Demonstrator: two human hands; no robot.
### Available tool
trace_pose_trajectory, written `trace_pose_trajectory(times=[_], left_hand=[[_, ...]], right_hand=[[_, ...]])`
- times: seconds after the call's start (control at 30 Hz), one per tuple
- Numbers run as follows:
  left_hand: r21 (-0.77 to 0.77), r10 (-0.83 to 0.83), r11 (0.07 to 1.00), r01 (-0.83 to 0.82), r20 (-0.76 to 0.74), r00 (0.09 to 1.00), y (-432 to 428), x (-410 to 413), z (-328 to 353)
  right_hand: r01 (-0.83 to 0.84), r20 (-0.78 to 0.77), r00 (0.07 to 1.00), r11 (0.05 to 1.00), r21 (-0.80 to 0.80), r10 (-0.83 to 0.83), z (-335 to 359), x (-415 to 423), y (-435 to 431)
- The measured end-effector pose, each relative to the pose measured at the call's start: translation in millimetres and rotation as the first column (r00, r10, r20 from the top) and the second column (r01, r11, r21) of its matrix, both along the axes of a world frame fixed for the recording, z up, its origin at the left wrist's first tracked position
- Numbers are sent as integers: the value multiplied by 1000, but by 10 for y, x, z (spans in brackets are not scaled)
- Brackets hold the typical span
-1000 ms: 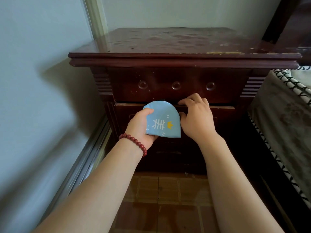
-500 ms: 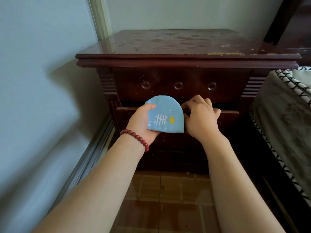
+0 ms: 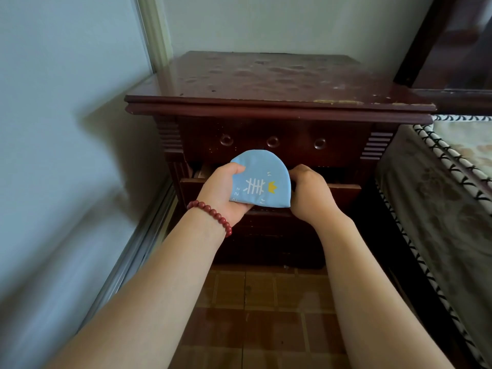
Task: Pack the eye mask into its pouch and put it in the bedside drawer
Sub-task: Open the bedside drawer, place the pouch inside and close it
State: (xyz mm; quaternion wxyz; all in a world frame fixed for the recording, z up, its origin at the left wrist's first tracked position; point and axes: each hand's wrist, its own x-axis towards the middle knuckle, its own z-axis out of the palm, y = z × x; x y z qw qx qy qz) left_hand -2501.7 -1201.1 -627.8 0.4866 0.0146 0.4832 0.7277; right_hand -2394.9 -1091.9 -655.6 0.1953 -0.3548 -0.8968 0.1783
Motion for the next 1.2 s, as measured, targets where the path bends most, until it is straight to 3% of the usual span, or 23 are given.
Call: trace_pose_trajectory(times=[0.67,0.93,1.1,1.2], left_hand=[[-40,-40,998,40,-1,999,52,77,83],[-79,0,997,-4,-51,999,-20,49,-15],[-96,13,995,-17,-39,999,-16,15,-53],[-114,9,993,-13,-41,999,41,-4,-72]], right_hand=[[-48,195,975,959,-279,106,209,202,-44],[-120,227,956,954,-275,185,163,267,-169],[-160,216,952,954,-254,218,192,288,-145],[-166,131,964,911,-378,230,236,366,-55]])
